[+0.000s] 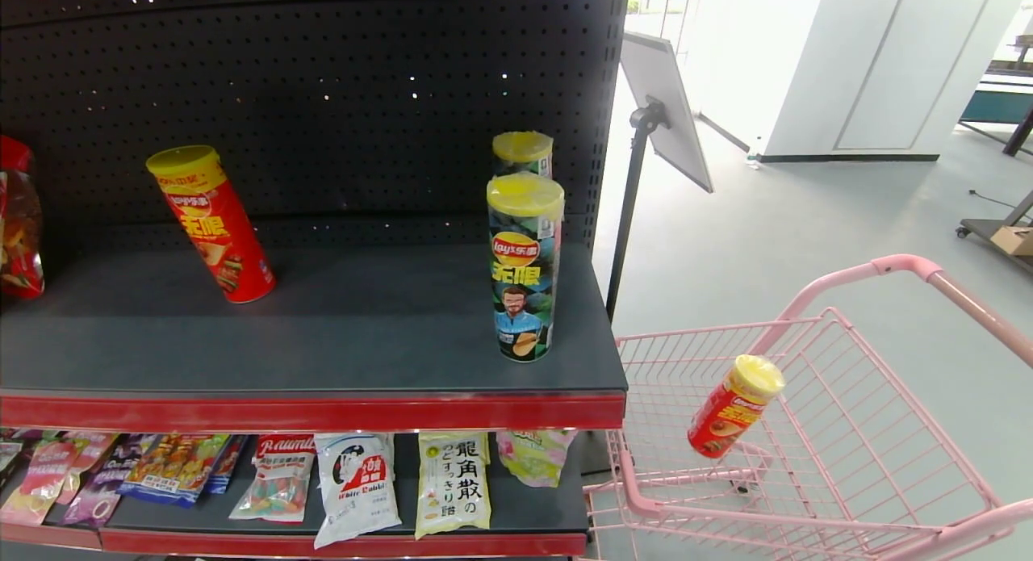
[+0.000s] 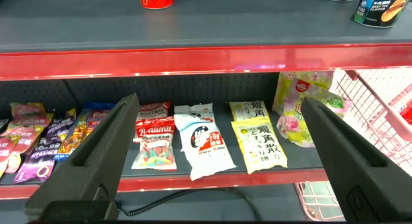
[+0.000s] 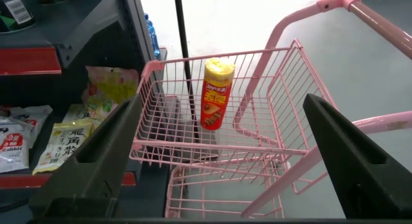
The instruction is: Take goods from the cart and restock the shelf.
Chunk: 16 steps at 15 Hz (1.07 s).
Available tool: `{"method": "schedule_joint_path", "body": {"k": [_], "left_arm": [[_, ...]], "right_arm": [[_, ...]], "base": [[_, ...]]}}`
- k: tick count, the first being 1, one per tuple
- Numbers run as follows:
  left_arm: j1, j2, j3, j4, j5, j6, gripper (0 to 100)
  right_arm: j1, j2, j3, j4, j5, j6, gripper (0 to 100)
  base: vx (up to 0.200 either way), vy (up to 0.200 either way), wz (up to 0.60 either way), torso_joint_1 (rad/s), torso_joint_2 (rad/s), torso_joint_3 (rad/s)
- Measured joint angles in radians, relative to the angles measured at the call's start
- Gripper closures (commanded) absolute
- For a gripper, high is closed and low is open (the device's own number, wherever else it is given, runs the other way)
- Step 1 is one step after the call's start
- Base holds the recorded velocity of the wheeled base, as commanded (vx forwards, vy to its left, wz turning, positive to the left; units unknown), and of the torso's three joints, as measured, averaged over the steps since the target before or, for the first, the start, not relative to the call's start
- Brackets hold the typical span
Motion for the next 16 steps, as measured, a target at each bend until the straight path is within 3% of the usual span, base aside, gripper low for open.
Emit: {"method": "schedule_joint_path", "body": {"k": [4,16], "left_arm": [[0.000,0.000,0.000,-0.001,0.000,0.000,0],[0.000,0.000,0.000,0.000,0.000,0.000,0]], "right_arm": [[0.000,0.000,0.000,0.000,0.000,0.004,0],[0.000,0.000,0.000,0.000,0.001,0.005,0]], "base": [[0.000,0.000,0.00,-0.019,0.05,0.027],[0.000,0.000,0.00,-0.167,0.39,0.220]]}}
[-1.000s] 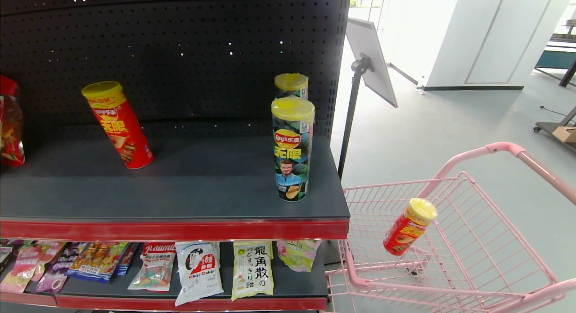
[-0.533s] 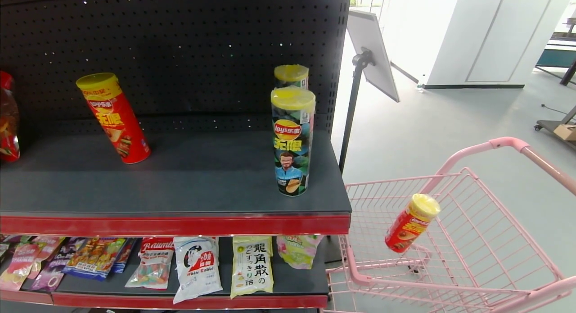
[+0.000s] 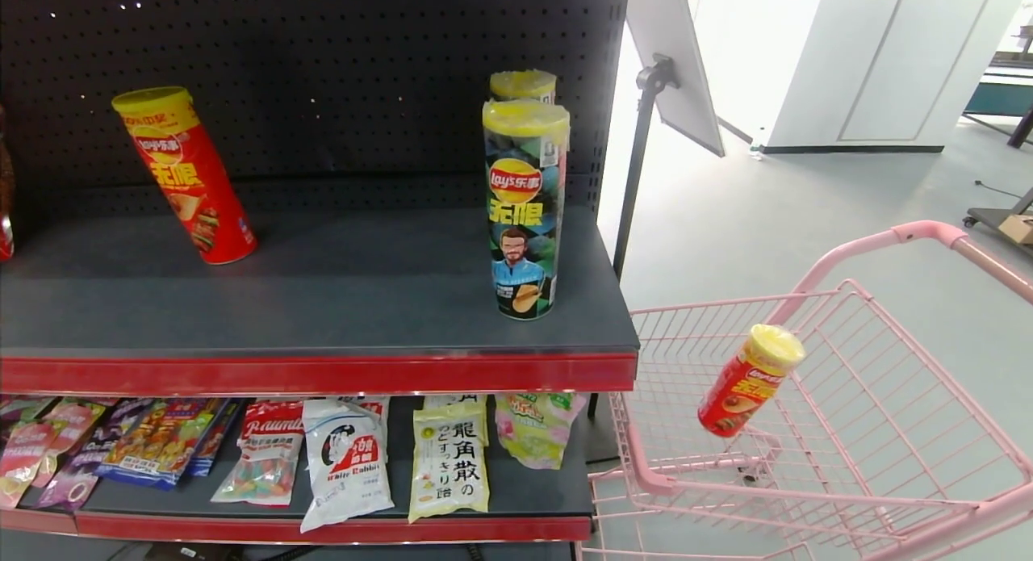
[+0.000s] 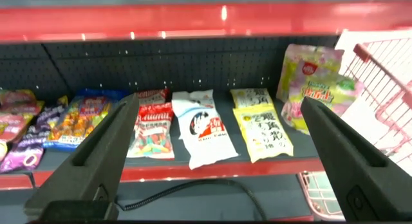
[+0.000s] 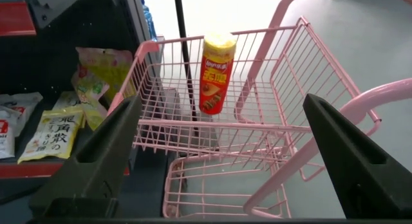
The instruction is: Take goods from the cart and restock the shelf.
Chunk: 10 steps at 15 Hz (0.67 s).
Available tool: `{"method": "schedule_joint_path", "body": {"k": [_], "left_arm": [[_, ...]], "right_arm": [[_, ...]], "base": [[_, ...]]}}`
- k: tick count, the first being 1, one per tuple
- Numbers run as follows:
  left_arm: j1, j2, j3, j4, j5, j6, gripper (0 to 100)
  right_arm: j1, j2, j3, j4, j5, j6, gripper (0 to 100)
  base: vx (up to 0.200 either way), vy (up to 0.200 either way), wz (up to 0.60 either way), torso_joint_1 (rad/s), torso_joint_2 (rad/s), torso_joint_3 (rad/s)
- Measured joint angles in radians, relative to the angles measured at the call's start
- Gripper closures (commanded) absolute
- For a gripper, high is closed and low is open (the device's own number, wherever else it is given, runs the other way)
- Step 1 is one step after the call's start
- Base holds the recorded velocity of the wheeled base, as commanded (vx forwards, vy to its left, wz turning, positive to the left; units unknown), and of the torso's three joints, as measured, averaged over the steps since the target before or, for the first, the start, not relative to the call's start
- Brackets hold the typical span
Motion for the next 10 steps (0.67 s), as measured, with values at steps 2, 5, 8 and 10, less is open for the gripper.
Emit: {"method": "schedule_joint_path", "body": {"k": [2,5,8,10], "left_arm": [[0.000,0.000,0.000,0.000,0.000,0.000,0],[0.000,0.000,0.000,-0.001,0.000,0.000,0],[0.000,0.000,0.000,0.000,0.000,0.000,0],[0.000,0.000,0.000,0.000,0.000,0.000,0]], "right_arm": [[0.000,0.000,0.000,0.000,0.000,0.000,0],[0.000,0.000,0.000,0.000,0.000,-0.001,0],[0.001,0.000,0.000,0.000,0.000,-0.003,0],[0.000,0.000,0.000,0.000,0.000,-0.003,0]], "base": [[0.000,0.000,0.00,-0.217,0.54,0.327],[0.000,0.000,0.00,-0.217,0.54,0.336],[0.000,0.000,0.00,-0.199,0.53,0.329],[0.000,0.000,0.00,-0.097,0.27,0.168]]}}
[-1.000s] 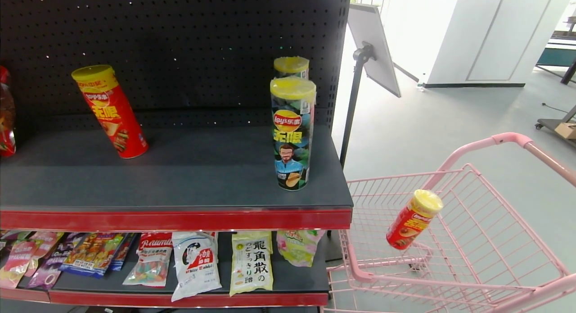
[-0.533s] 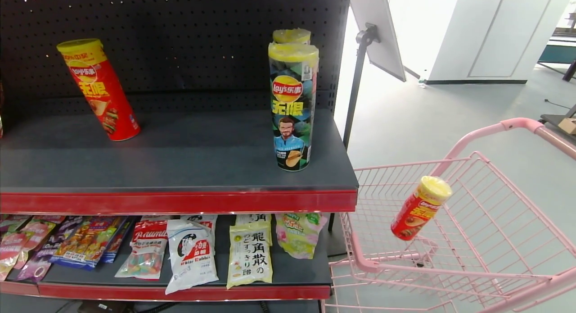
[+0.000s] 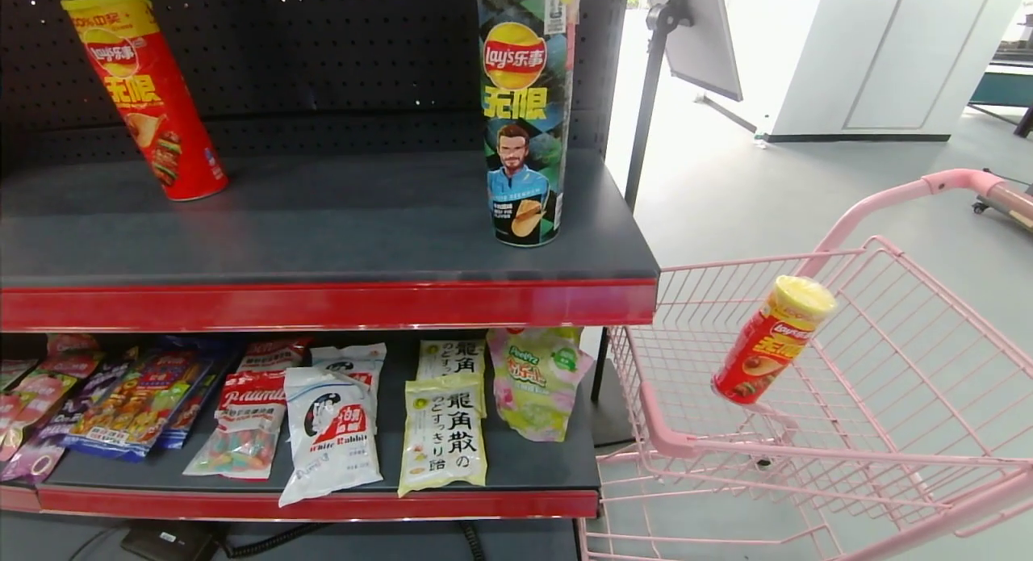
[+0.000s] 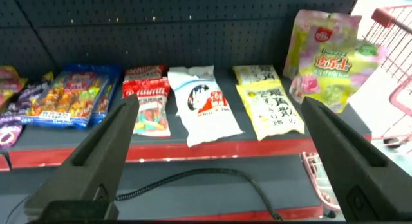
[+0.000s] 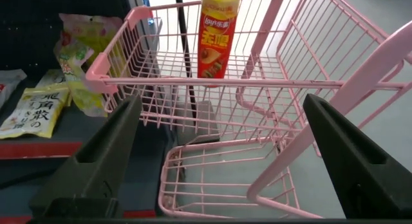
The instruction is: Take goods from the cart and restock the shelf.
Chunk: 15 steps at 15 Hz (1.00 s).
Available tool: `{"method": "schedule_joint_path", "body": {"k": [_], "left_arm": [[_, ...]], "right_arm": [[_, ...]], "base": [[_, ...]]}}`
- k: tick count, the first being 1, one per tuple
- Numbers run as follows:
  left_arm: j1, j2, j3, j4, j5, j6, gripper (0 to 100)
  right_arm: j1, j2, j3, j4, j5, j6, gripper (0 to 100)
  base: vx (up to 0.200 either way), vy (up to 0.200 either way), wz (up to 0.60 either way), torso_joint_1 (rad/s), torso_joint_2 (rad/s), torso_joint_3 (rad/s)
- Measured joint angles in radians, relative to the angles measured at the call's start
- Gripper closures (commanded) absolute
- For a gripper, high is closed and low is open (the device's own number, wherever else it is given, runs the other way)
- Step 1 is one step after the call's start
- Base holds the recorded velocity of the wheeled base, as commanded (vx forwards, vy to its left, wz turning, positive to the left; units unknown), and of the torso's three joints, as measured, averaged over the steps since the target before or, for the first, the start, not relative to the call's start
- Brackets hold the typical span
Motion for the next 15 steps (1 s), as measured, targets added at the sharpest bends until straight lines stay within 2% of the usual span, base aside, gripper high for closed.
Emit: {"method": "schedule_joint_path", "body": {"k": [6,8,10,12,14,15], "left_arm": [[0.000,0.000,0.000,0.000,0.000,0.000,0],[0.000,0.000,0.000,0.000,0.000,0.000,0],[0.000,0.000,0.000,-0.001,0.000,0.000,0],[0.000,0.000,0.000,0.000,0.000,0.000,0],[0.000,0.000,0.000,0.000,0.000,0.000,0],[0.000,0.000,0.000,-0.001,0.000,0.000,0]], "right_arm": [[0.000,0.000,0.000,-0.004,-0.004,-0.015,0],[0.002,0.012,-0.045,0.001,0.001,-0.026,0],[0.002,0.094,-0.165,-0.011,0.003,-0.013,0],[0.004,0.274,-0.343,-0.031,0.018,0.015,0],[-0.002,0.520,-0.506,-0.066,0.097,-0.001,0],[-0.018,0.640,-0.567,-0.103,0.169,-0.028,0]], "base": [[0.000,0.000,0.00,-0.011,0.03,0.020],[0.000,0.000,0.00,0.000,0.00,0.000],[0.000,0.000,0.00,0.000,0.00,0.000],[0.000,0.000,0.00,0.000,0.00,0.000],[0.000,0.000,0.00,0.000,0.00,0.000],[0.000,0.000,0.00,0.000,0.00,0.000]]}}
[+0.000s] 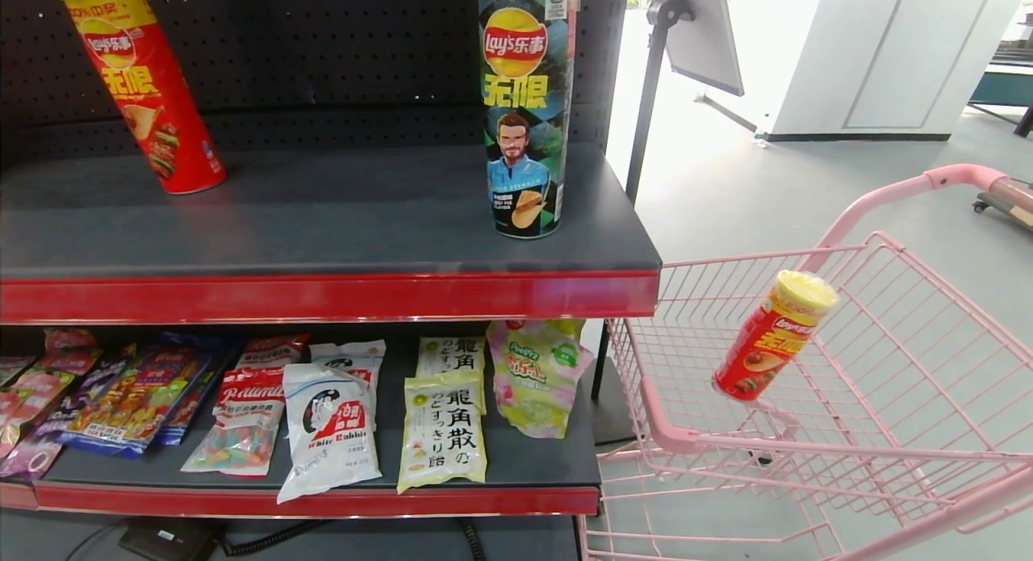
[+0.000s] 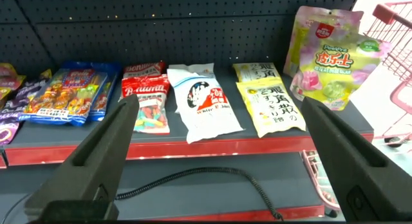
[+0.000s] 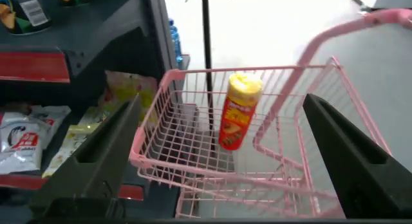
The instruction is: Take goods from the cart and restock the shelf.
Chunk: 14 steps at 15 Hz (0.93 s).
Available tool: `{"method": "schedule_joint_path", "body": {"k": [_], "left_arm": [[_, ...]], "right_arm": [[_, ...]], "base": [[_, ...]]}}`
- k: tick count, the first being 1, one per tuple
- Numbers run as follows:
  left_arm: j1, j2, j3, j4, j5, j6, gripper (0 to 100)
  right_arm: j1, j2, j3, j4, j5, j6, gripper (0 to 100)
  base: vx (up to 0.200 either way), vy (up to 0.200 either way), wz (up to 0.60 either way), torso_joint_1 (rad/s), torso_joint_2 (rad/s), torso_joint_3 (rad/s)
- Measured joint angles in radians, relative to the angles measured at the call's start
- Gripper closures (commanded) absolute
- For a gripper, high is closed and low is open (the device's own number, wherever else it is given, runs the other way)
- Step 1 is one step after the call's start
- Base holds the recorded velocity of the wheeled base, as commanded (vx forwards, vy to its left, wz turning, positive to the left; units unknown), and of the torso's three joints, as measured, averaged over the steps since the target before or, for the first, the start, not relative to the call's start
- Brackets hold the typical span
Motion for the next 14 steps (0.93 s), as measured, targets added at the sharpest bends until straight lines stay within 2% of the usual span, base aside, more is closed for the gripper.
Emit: {"method": "schedule_joint_path", "body": {"k": [1,3,5,8,10,14], "left_arm": [[0.000,0.000,0.000,0.000,0.000,0.000,0],[0.000,0.000,0.000,0.001,0.000,0.000,0],[0.000,0.000,0.000,0.000,0.000,0.000,0],[0.000,0.000,0.000,0.000,0.000,0.000,0],[0.000,0.000,0.000,0.000,0.000,0.000,0],[0.000,0.000,0.000,0.000,0.000,0.000,0]], "right_arm": [[-0.042,0.129,-0.049,-0.054,0.102,-0.052,0],[-0.188,0.372,-0.125,-0.178,0.320,-0.190,0],[-0.311,0.606,-0.202,-0.304,0.531,-0.376,0],[-0.365,0.890,-0.293,-0.381,0.787,-0.642,0],[-0.356,1.041,-0.358,-0.396,0.880,-0.763,0],[-0.365,1.265,-0.427,-0.402,0.941,-0.827,0]], "base": [[0.000,0.000,0.00,0.000,0.00,0.000],[0.000,0.000,0.00,0.000,0.00,0.000],[0.000,0.000,0.00,0.000,0.00,0.000],[0.000,0.000,0.00,0.000,0.00,0.000],[0.000,0.000,0.00,0.000,0.00,0.000],[0.000,0.000,0.00,0.000,0.00,0.000]]}}
